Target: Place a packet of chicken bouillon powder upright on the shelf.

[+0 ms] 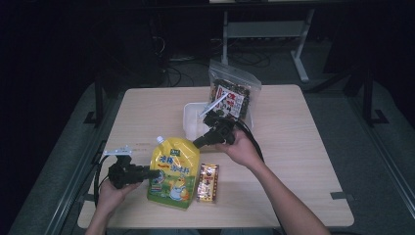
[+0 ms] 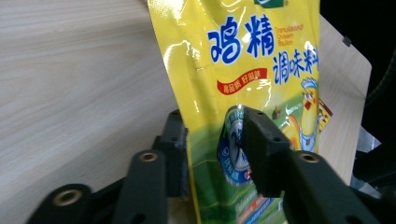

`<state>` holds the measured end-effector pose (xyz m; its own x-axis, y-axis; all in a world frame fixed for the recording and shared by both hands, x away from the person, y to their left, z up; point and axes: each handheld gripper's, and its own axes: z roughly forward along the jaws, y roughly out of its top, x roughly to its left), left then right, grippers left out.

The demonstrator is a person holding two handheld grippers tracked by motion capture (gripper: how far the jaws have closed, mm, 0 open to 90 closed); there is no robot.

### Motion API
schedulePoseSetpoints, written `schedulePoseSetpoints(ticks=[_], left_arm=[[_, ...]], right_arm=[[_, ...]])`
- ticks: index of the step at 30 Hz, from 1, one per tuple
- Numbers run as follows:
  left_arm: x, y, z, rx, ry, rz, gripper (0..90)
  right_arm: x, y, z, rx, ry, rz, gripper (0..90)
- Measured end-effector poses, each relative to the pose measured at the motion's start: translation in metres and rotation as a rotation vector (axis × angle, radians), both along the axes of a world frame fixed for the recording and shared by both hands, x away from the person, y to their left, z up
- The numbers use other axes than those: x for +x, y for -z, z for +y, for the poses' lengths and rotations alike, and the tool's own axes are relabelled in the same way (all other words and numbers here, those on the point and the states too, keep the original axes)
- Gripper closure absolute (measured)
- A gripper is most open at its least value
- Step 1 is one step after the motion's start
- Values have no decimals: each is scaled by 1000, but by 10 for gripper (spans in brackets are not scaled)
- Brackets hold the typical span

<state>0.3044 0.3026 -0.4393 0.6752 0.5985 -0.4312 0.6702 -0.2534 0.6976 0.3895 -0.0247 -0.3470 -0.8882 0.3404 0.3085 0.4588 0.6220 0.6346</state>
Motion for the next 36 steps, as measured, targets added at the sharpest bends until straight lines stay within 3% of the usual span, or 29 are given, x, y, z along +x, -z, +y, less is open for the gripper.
schedulePoseSetpoints(ticks=[5,12,19,24,31,34,36], left_arm=[[-1,-1,1,-17,10,-6,772],[-3,-5,1,-24,13,-36,812],[-7,-13,-6,-15,37,-87,831],[-8,-15,-6,-13,44,-97,832],[-9,-15,-5,-19,43,-106,831],[-8,-15,-5,-26,41,-108,826],[-8,-14,-5,-24,34,-108,810]], right_arm=[[2,0,0,-3,-4,6,899],[9,-1,-2,-16,-21,19,893],[30,5,7,-40,-71,81,739],[41,11,22,-44,-125,150,665],[40,12,36,-35,-181,185,778],[42,11,33,-19,-192,215,838],[42,9,31,-9,-180,261,870]])
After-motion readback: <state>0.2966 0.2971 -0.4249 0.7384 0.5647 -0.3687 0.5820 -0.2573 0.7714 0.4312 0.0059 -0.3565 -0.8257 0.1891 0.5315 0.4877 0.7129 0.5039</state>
